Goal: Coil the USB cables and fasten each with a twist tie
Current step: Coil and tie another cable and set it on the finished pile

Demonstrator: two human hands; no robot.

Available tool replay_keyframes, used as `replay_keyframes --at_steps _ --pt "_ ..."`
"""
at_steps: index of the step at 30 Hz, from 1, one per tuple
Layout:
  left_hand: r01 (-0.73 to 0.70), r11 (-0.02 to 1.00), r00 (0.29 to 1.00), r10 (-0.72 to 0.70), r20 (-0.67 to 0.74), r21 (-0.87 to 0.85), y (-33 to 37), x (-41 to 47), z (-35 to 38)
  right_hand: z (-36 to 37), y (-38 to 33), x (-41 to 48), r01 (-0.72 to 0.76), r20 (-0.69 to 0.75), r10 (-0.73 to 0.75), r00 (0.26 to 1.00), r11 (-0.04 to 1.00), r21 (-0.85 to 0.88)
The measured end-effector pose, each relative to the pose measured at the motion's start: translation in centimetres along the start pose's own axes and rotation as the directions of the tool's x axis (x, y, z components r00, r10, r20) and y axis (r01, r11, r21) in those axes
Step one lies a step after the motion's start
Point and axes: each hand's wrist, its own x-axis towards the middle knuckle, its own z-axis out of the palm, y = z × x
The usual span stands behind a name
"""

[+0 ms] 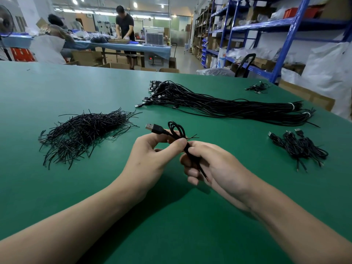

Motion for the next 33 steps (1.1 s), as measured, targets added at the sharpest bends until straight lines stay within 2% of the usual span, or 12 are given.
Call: replay_keyframes --at_steps 4,6,10,16,18,19,21,22,24,26,28,33 --pt "0.015 0.999 1.0 -0.015 -0.018 -0.033 -0.1 0.1 0.0 0.4 0.1 -0.3 0.031 -0.012 -0.032 0.999 0.997 -0.071" --pt "0.017 0.997 1.0 -0.016 0.011 -0.072 0.2 0.1 -0.1 0.6 0.2 -0.4 0.024 -0.012 -0.025 1.0 0.996 -0.081" --pt "-0.025 0.999 0.997 0.028 0.078 -0.036 0.3 0.2 -0.2 0.5 0.3 -0.3 0.026 -0.054 -0.033 0.998 0.992 -0.121" --pt "-0.03 0.998 0.992 0.038 0.122 -0.061 0.3 0.2 -0.3 -0.1 0.5 -0.3 0.014 0.009 -0.014 1.0 0.998 -0.066" --pt "-0.01 0.998 0.996 0.015 0.089 -0.056 0.3 0.3 -0.2 -0.3 0.6 -0.3 0.047 -0.02 -0.052 0.998 0.978 -0.201" --pt "-0.002 0.998 0.998 0.006 0.068 -0.056 0.4 0.3 -0.2 -0.3 0.6 -0.3 0.08 -0.064 -0.109 0.992 0.933 -0.352" --pt "-0.001 0.999 0.999 0.003 0.044 -0.036 0.5 0.3 -0.1 -0.2 0.9 -0.3 0.119 -0.165 -0.302 0.939 0.735 -0.667" --pt "-0.003 1.0 0.999 0.003 0.039 -0.017 0.5 0.2 -0.1 -0.1 1.1 -0.3 0.121 -0.208 -0.404 0.891 0.651 -0.749" --pt "-0.006 1.0 0.999 0.005 0.034 0.027 0.6 0.1 -0.1 0.1 1.2 -0.3 0.158 -0.266 -0.537 0.801 0.618 -0.77" --pt "0.001 0.999 1.0 -0.002 0.026 0.048 0.6 0.1 0.0 0.1 1.3 -0.3 0.194 -0.267 -0.606 0.75 0.587 -0.786" --pt "0.02 0.999 1.0 -0.02 0.012 0.043 0.5 0.2 0.0 0.2 1.3 -0.4 0.206 -0.248 -0.646 0.722 0.543 -0.814" --pt "0.06 0.998 0.998 -0.06 -0.005 0.013 0.1 0.3 -0.1 0.1 1.0 -0.5 0.224 -0.252 -0.708 0.66 0.506 -0.833"
